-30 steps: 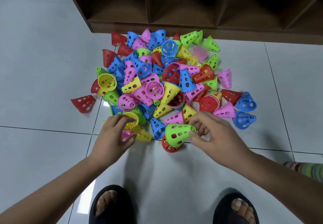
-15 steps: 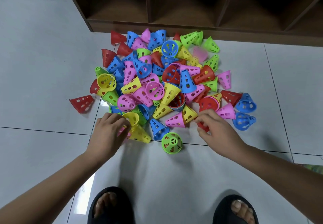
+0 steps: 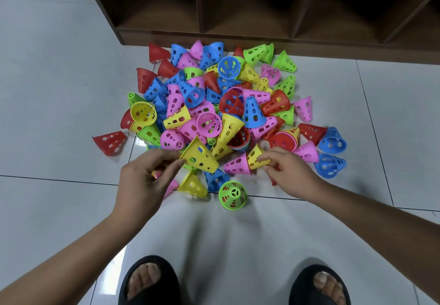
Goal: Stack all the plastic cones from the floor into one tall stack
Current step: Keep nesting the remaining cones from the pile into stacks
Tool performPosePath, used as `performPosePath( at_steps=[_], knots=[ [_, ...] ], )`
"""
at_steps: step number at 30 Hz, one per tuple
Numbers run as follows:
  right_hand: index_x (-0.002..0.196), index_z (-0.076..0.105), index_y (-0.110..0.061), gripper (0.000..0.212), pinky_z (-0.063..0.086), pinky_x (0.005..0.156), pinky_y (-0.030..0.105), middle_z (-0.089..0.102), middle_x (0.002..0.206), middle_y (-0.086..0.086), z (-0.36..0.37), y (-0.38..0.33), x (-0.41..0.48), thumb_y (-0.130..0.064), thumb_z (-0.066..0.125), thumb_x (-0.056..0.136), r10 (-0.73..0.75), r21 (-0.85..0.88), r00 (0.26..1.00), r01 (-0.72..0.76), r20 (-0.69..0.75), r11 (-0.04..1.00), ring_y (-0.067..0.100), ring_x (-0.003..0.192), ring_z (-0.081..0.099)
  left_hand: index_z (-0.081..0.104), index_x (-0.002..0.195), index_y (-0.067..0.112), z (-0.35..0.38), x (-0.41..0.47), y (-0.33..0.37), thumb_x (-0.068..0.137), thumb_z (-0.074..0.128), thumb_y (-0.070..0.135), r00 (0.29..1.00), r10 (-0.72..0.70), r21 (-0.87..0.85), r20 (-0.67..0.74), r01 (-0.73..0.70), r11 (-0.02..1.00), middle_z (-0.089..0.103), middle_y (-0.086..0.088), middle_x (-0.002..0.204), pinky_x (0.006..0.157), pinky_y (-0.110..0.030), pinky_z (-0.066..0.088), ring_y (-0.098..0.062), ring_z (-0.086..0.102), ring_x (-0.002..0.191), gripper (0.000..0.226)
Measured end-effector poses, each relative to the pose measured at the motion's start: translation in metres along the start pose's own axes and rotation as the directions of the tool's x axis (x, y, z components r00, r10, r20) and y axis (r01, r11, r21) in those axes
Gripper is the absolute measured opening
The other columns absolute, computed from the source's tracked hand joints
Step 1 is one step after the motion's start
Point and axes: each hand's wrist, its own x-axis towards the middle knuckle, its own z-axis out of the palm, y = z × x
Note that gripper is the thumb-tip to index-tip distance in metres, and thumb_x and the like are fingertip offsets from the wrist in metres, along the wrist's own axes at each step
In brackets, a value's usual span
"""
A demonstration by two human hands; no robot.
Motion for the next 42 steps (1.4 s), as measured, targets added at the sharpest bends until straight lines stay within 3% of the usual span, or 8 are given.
performPosePath(
  at_steps=[3,6,13,19,23,30,37,42],
  knots=[
    [0.111,0.074,-0.025,0.021,0.061,0.077,0.036,0.066,0.096,-0.008,-0.007,-0.009,-0.014,-0.010,0.070,0.098,0.036,0.180,0.997,-0.024,-0.064,0.983,0.012,0.075,0.071,0.080,0.103,0.019,0.004,-0.004,0.014,0.098,0.075,0.023,0.988,-0.145,-0.185,0.059,0.153,0.971,0.080,0.006,0.087,0.074,-0.032,0.062,-0.016,0.078,0.082,0.008],
    [0.100,0.072,-0.027,0.019,0.056,0.077,0.024,0.073,0.089,-0.009,-0.013,-0.016,-0.027,-0.008,0.070,0.099,0.120,0.337,0.980,-0.061,-0.158,0.939,0.007,0.085,0.071,0.079,0.103,0.016,0.013,-0.009,0.023,0.102,0.070,0.016,0.964,-0.224,-0.327,0.144,0.260,0.909,0.081,0.001,0.088,0.078,-0.026,0.062,-0.018,0.078,0.084,0.009],
    [0.109,0.058,-0.010,0.016,0.057,0.070,0.024,0.077,0.087,0.009,-0.026,-0.029,-0.048,0.003,0.064,0.101,0.277,0.662,0.939,-0.077,-0.203,0.746,0.020,0.078,0.074,0.076,0.106,0.009,0.040,-0.024,0.026,0.109,0.059,0.012,0.887,-0.329,-0.492,0.324,0.455,0.743,0.081,-0.013,0.087,0.081,-0.034,0.064,-0.032,0.079,0.087,0.017],
    [0.116,0.063,-0.003,0.020,0.057,0.068,0.027,0.071,0.083,0.010,-0.033,-0.053,-0.054,0.008,0.054,0.102,0.303,0.928,0.953,-0.090,-0.026,0.362,0.019,0.072,0.065,0.075,0.105,0.004,0.056,-0.030,0.026,0.111,0.055,0.010,0.813,-0.401,-0.449,0.422,0.572,0.687,0.081,-0.015,0.090,0.084,-0.038,0.066,-0.030,0.081,0.089,0.022],
    [0.116,0.064,-0.001,0.025,0.056,0.065,0.026,0.069,0.089,0.017,-0.022,-0.068,-0.061,0.012,0.052,0.099,0.234,0.953,0.964,-0.183,0.126,0.242,0.020,0.069,0.064,0.074,0.102,0.004,0.063,-0.031,0.020,0.110,0.055,0.009,0.774,-0.445,-0.379,0.451,0.617,0.690,0.080,-0.016,0.088,0.083,-0.042,0.066,-0.031,0.081,0.086,0.022],
    [0.115,0.061,0.007,0.015,0.058,0.069,0.031,0.072,0.082,0.020,0.009,-0.063,-0.067,0.009,0.059,0.099,0.312,0.830,0.927,-0.335,0.207,0.445,0.025,0.073,0.070,0.073,0.095,0.007,0.072,-0.030,0.018,0.108,0.057,0.009,0.752,-0.451,-0.273,0.480,0.616,0.739,0.080,-0.011,0.082,0.077,-0.040,0.066,-0.026,0.081,0.078,0.021],
    [0.114,0.061,0.001,0.021,0.065,0.071,0.035,0.075,0.103,0.023,0.018,-0.052,-0.064,0.002,0.072,0.096,0.452,0.809,0.858,-0.437,0.243,0.393,0.038,0.088,0.079,0.072,0.095,0.026,0.070,-0.035,-0.009,0.099,0.072,0.020,0.835,-0.379,-0.087,0.399,0.446,0.891,0.078,0.006,0.080,0.067,-0.027,0.057,-0.009,0.074,0.071,0.008],
    [0.102,0.071,-0.024,0.013,0.062,0.077,0.034,0.072,0.104,-0.001,0.022,-0.027,-0.058,-0.012,0.073,0.096,0.393,0.497,0.919,-0.352,0.025,0.793,0.011,0.084,0.072,0.064,0.121,0.034,0.061,-0.041,-0.037,0.091,0.080,0.019,0.948,-0.215,0.077,0.237,0.202,0.976,0.067,0.018,0.100,0.074,-0.010,0.047,-0.006,0.066,0.092,0.037]
  ],
)
